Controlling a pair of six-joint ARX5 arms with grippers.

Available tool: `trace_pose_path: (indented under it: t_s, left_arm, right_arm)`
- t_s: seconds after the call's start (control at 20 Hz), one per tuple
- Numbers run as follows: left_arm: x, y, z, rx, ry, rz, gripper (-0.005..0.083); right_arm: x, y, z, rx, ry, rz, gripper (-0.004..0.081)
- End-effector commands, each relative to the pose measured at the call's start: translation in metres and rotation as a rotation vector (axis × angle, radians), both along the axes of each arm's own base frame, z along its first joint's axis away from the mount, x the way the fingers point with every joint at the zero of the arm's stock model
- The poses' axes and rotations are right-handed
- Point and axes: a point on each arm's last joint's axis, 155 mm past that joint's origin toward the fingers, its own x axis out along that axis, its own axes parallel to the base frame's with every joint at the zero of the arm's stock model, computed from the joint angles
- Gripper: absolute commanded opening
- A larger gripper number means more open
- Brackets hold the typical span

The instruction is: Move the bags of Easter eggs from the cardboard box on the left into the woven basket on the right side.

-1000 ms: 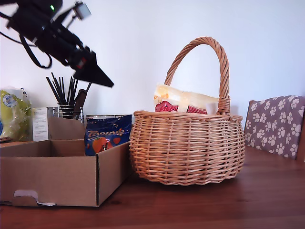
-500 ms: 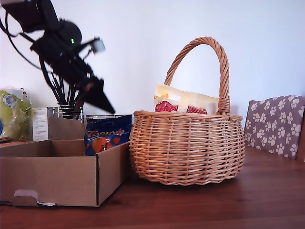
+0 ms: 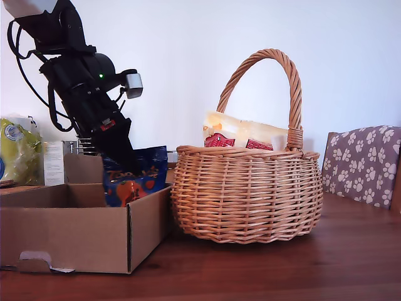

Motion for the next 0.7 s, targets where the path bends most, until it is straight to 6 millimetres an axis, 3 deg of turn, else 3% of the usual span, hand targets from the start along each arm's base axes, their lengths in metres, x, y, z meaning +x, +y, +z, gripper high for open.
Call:
trace_pose_path:
  t_s: [0.0, 0.35, 0.65]
  left_arm:
    - [-0.018, -0.004, -0.012, 0.039, 0.069, 0.002, 0.0616]
    - [-0.062, 0.001, -0.028, 0.214, 0.212, 0.027, 0.0616]
    - [-0.055, 0.011, -0.039, 0.244, 0.189, 0.055, 0.0616]
  right_arm:
    - [0.000, 0.001, 0.006, 0.005, -0.021, 0.007, -0.0013]
    - [0.000, 0.001, 0.006, 0.006, -0.022, 0.007, -0.0013]
    - [0.000, 0.001, 0.006, 0.006, -0.022, 0.007, -0.0013]
